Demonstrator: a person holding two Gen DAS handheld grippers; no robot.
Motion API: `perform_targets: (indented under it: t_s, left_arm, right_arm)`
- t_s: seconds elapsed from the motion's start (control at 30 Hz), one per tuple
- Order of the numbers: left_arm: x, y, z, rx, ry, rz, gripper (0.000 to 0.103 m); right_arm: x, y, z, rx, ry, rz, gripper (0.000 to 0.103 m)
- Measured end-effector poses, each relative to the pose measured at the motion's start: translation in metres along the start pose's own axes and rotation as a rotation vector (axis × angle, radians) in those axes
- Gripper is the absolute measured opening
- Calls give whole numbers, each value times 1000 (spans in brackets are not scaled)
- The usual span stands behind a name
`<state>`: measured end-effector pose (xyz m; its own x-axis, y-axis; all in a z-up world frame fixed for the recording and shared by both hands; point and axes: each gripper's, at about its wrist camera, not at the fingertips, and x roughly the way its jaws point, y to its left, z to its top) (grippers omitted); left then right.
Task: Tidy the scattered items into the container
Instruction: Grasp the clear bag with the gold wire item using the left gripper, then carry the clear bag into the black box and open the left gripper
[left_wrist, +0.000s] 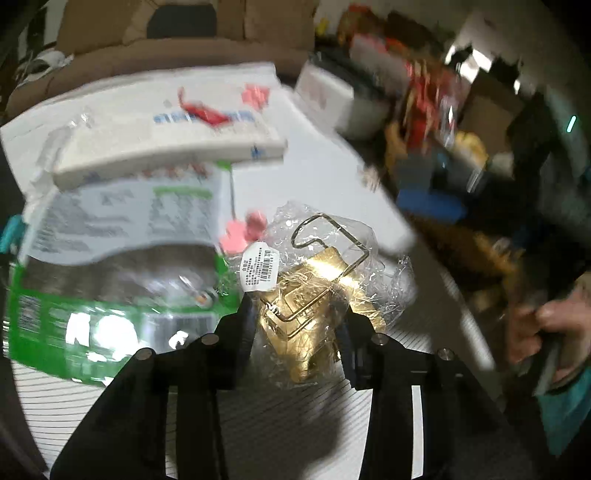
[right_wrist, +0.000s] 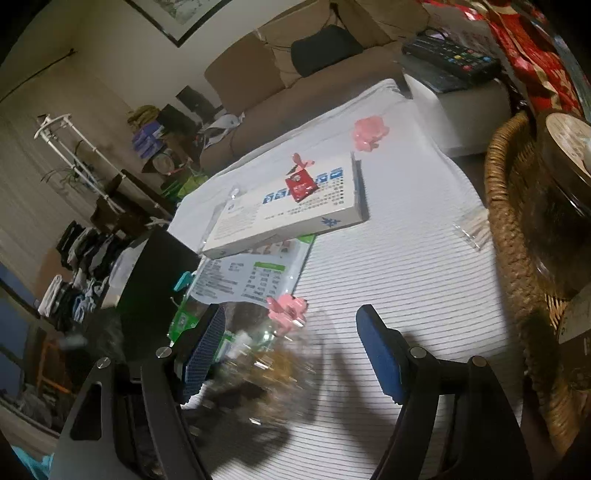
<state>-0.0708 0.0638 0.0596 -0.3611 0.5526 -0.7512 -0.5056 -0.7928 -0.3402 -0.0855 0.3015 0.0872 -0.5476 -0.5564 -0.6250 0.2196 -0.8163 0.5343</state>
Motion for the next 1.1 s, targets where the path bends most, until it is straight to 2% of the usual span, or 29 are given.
perform_targets:
  t_s: [0.1, 0.2, 0.27, 0.33, 0.4, 0.5, 0.57, 0.67, 0.8, 0.97, 1.07, 1.1]
  left_arm:
    - [-44, 17, 12, -63, -77, -21, 37]
    - [-101, 39, 19, -105, -180, -4, 37]
    - [-149, 64, 22, -168, -262, 15, 37]
    - [-194, 94, 23, -224, -329, 75, 37]
    - [-231, 125, 21, -247, -363, 193, 37]
    - [-268, 186, 12, -306, -339, 389, 37]
    - [-280, 228, 0, -354, -279, 510, 37]
    - [-279, 273, -20, -414, -195, 629, 37]
    - [-262, 306, -47, -441, -132, 713, 37]
    - [-238, 321, -63, -426, -68, 817, 38]
    - [-236, 328, -70, -426, -40, 879, 46]
    - [-236, 330, -72, -430, -30, 889, 54]
  right_arm:
    - [0, 12, 0, -35, -4, 5, 76]
    - [0, 25, 3, -73, -5, 13, 76]
    - [-1, 35, 4, -96, -18, 25, 76]
    - [0, 47, 3, -112, -21, 56, 76]
    - [5, 61, -1, -141, -7, 70, 76]
    - [15, 79, -8, -202, 22, 63, 76]
    - [20, 87, -11, -223, 34, 67, 76]
    - [23, 97, -14, -231, 35, 86, 76]
    - [28, 103, -17, -235, 40, 89, 76]
    - [36, 107, -22, -241, 61, 82, 76]
    - [38, 107, -25, -244, 73, 81, 76]
    - [39, 107, -26, -244, 75, 82, 76]
